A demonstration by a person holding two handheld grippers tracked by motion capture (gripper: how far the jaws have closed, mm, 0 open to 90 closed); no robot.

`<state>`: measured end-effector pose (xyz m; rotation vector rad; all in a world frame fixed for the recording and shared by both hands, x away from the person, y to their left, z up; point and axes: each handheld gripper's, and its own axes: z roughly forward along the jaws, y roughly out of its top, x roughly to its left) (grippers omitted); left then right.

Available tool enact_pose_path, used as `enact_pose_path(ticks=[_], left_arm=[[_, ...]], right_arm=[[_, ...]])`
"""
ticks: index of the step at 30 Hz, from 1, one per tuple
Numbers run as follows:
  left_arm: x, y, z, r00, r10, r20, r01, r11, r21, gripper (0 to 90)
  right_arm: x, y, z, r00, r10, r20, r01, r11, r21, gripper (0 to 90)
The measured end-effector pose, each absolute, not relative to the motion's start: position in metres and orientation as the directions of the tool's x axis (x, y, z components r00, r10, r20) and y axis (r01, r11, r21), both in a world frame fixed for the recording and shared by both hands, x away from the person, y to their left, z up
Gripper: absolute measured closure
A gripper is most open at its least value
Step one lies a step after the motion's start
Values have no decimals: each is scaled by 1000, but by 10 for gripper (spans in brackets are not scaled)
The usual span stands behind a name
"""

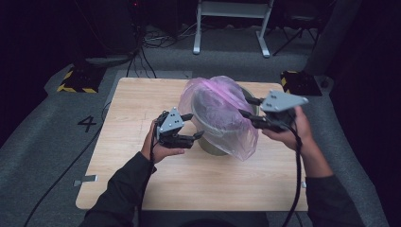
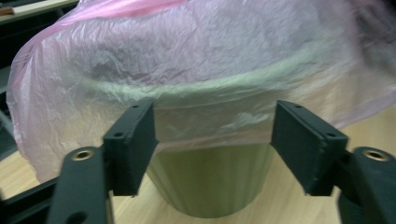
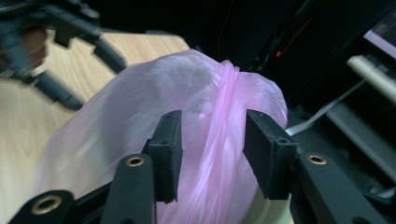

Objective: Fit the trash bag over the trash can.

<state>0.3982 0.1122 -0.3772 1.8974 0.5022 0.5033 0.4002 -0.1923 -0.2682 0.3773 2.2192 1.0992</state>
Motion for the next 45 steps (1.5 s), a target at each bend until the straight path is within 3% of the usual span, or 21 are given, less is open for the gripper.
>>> enact_pose_path(ticks=[5,8,10,11,12,15,20,22,23,27,30,31,32,33,34,36,39,45], left_arm=[[410,117,-385,807,586,67,154,-319,935,483],[412,118,-387,808,586,65,152,-314,937,506],[414,117,-389,805,588,78,140,-317,938,604],[415,116,-389,807,583,90,131,-326,936,710],[415,115,-390,801,588,113,118,-339,933,710],[415,114,-389,792,584,176,73,-377,923,898],[418,116,-391,810,552,201,58,-415,908,900],[420,118,-392,811,552,194,60,-408,911,900],[421,119,-392,818,546,181,64,-399,915,900],[425,121,-392,811,560,172,69,-384,921,900],[427,130,-389,839,535,103,77,-303,950,900],[427,131,-388,818,566,108,80,-297,951,663],[428,134,-386,789,606,106,91,-285,954,663],[429,141,-383,783,619,61,106,-229,968,503],[429,141,-383,783,619,61,106,-229,968,442],[428,148,-380,793,607,41,99,-195,976,406],[423,150,-378,812,580,66,74,-214,974,256],[414,148,-377,776,605,178,24,-310,950,211]], right_arm=[[451,-174,-282,-770,516,-374,91,670,737,585],[461,-173,-288,-773,530,-349,133,673,727,588],[470,-174,-292,-774,540,-331,166,677,717,670],[475,-177,-295,-775,559,-296,199,660,724,714],[475,-177,-295,-775,559,-296,199,660,724,777],[477,-182,-297,-779,572,-257,221,634,741,884],[478,-199,-296,-755,636,-158,288,539,792,896],[482,-209,-295,-733,674,-93,333,474,815,892],[486,-222,-296,-697,717,-3,388,380,840,889],[491,-237,-300,-655,754,53,426,310,850,878],[496,-243,-307,-637,768,64,453,306,838,881],[496,-243,-310,-643,764,55,450,318,834,895],[496,-243,-310,-643,764,55,450,318,834,895],[492,-242,-309,-663,747,38,427,336,840,900],[491,-241,-308,-669,742,39,420,335,843,900],[487,-240,-306,-679,734,37,410,336,848,900],[480,-234,-300,-700,714,30,393,349,851,900],[468,-216,-292,-754,656,10,359,399,843,900]])
